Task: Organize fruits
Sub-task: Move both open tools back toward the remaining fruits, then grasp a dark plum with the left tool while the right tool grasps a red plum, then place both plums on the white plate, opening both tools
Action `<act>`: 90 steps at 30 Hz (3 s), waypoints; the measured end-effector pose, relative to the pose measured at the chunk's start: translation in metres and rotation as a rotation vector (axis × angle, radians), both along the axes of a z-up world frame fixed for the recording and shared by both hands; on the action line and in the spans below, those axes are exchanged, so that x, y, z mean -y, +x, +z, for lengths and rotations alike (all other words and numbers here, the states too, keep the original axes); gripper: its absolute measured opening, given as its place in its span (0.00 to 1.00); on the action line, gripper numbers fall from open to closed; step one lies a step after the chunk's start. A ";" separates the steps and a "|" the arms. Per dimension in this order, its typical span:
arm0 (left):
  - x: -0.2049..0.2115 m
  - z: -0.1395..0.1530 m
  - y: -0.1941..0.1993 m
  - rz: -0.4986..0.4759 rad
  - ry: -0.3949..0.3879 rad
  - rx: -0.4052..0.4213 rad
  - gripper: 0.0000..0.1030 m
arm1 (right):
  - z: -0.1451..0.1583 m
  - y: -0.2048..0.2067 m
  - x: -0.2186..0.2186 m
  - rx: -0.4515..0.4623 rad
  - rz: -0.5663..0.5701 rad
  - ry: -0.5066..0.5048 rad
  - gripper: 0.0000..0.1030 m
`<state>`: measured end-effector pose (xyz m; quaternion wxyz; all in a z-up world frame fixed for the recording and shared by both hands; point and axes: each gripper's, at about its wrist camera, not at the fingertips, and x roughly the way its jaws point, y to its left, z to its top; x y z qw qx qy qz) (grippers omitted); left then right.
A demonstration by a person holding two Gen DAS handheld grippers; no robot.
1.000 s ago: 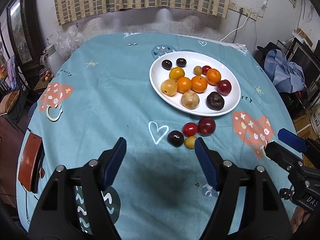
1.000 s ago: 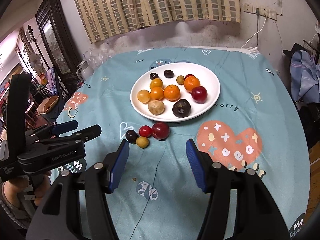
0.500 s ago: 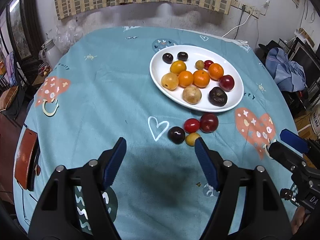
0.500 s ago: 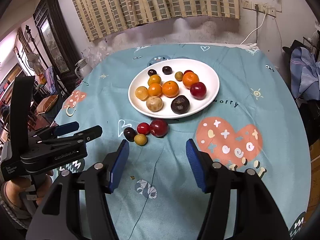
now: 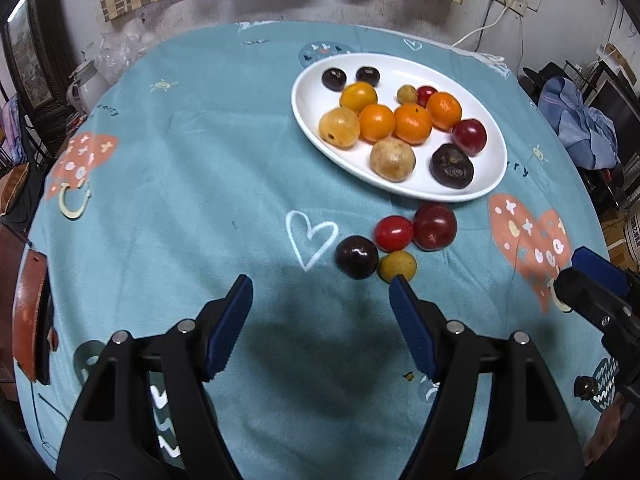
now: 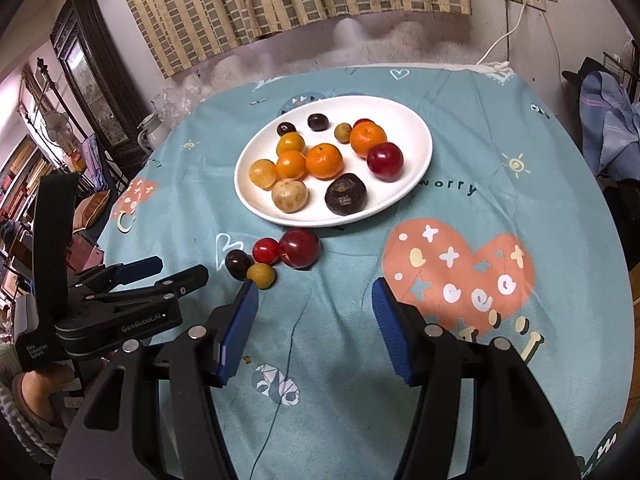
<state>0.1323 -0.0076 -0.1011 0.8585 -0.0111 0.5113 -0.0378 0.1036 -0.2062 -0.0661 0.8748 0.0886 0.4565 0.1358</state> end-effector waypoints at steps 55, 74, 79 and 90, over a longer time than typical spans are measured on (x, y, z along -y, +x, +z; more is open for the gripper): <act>-0.020 -0.044 0.016 -0.119 -0.196 -0.055 0.31 | -0.065 0.072 -0.027 -0.133 0.083 0.107 0.38; 0.034 0.038 0.112 -0.208 -0.186 0.141 0.31 | -0.001 0.102 0.026 0.058 -0.030 0.064 0.38; 0.052 0.038 0.165 -0.215 -0.178 0.153 0.31 | -0.010 0.127 0.010 0.064 -0.004 0.042 0.38; 0.034 0.022 0.168 -0.165 -0.159 0.121 0.49 | -0.007 0.121 0.012 0.093 -0.008 0.031 0.60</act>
